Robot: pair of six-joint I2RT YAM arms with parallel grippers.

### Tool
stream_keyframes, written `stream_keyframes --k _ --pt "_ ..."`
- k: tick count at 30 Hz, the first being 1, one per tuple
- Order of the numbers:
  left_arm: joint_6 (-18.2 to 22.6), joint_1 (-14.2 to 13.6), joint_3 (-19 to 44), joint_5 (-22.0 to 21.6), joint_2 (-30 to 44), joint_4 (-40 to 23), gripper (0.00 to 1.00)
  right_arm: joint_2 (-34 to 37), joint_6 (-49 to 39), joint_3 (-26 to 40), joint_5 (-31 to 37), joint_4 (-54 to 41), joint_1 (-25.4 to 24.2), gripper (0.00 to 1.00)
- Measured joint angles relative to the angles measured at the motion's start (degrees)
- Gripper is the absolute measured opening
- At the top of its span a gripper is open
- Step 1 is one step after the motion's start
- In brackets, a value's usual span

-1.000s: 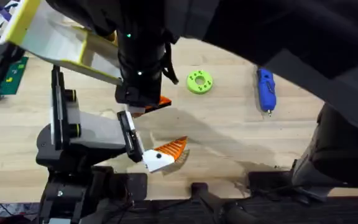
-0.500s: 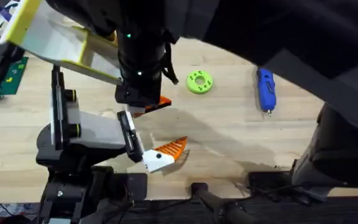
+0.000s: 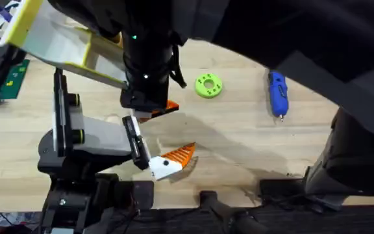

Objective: Pick up the gripper from the table and insert it into the empty holder that is missing its gripper. Then pick up a screw, insert it into the mounting hole, and use the screwdriver to tighten it. Finally, clean up the table by picking up the vegetable and placing it into the bucket.

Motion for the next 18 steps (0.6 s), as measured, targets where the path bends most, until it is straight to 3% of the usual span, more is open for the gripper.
stream_keyframes --k 4,5,8,11,18 --pt "0.0 0.0 0.0 0.0 0.0 0.0 0.988 0.0 0.0 0.0 0.0 0.0 0.0 0.022" --pt "0.0 0.0 0.0 0.0 0.0 0.0 0.988 0.0 0.2 0.0 0.0 0.0 0.0 0.11" --pt "0.0 0.0 0.0 0.0 0.0 0.0 0.988 0.0 0.1 -0.1 0.1 0.0 0.0 0.578" --pt "0.0 0.0 0.0 0.1 0.0 0.0 0.988 0.0 -0.3 -0.1 0.8 -0.5 -0.3 0.958" --pt "0.0 0.0 0.0 0.2 0.0 0.0 0.988 0.0 -0.2 -0.2 0.9 -0.4 -0.5 0.995"
